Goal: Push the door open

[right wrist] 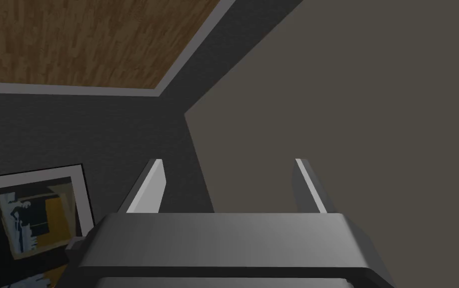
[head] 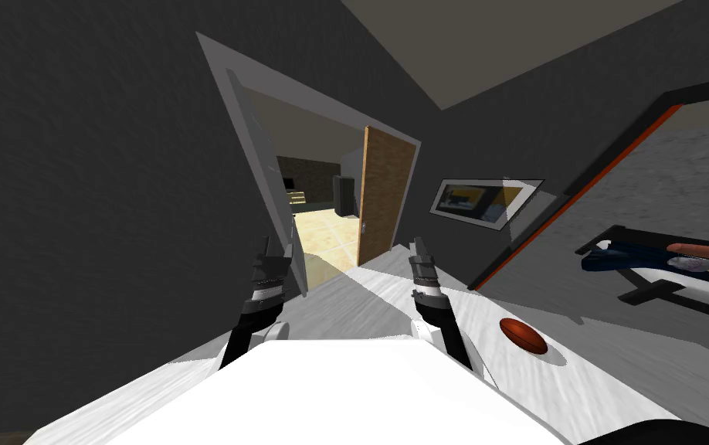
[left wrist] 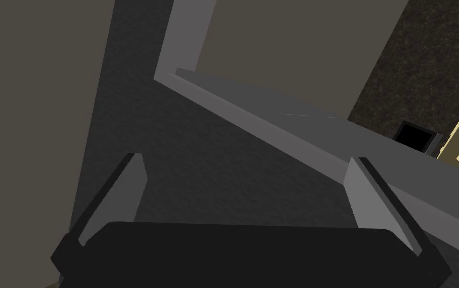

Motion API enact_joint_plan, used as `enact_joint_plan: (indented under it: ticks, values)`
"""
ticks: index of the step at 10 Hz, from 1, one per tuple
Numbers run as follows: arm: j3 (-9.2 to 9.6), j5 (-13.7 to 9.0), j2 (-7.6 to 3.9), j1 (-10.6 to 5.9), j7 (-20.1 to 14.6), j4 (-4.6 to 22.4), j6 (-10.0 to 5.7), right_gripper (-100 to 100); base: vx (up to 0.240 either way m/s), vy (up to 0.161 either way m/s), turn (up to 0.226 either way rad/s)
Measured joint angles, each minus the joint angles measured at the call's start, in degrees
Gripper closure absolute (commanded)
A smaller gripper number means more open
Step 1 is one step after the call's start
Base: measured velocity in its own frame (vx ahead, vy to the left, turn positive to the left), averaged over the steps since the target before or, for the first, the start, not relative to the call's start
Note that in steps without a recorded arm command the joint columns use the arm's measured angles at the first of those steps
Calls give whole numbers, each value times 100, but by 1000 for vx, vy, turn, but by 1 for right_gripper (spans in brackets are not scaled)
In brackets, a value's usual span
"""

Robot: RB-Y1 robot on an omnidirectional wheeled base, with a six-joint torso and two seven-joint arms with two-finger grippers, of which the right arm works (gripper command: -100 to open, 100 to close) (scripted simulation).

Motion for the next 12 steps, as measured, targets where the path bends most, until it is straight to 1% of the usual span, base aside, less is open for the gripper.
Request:
enact_joint_plan:
  ticks: [2, 3, 4, 5, 7, 9, 11, 12]
  values:
    - [-25, -29, -45, -97, -36, 209, -32, -100, 89, -43, 84]
    - [-7, -33, -53, -119, -48, 341, -86, -100, 91, -44, 50]
    - [-17, -44, -69, -201, -61, 458, -97, -100, 74, -28, 41]
    - [6, -40, -63, -229, -62, 562, -124, -100, 76, -35, 53]
    - [-11, -72, -109, -288, -106, 760, -182, -100, 67, -31, 73]
    - [-18, -92, -130, -414, -131, 1028, -236, -100, 74, -44, 68]
    - [-38, -120, -164, -563, -177, 1274, -240, -100, 86, -44, 78]
    - [-58, -142, -188, -640, -202, 1470, -295, -100, 89, -51, 88]
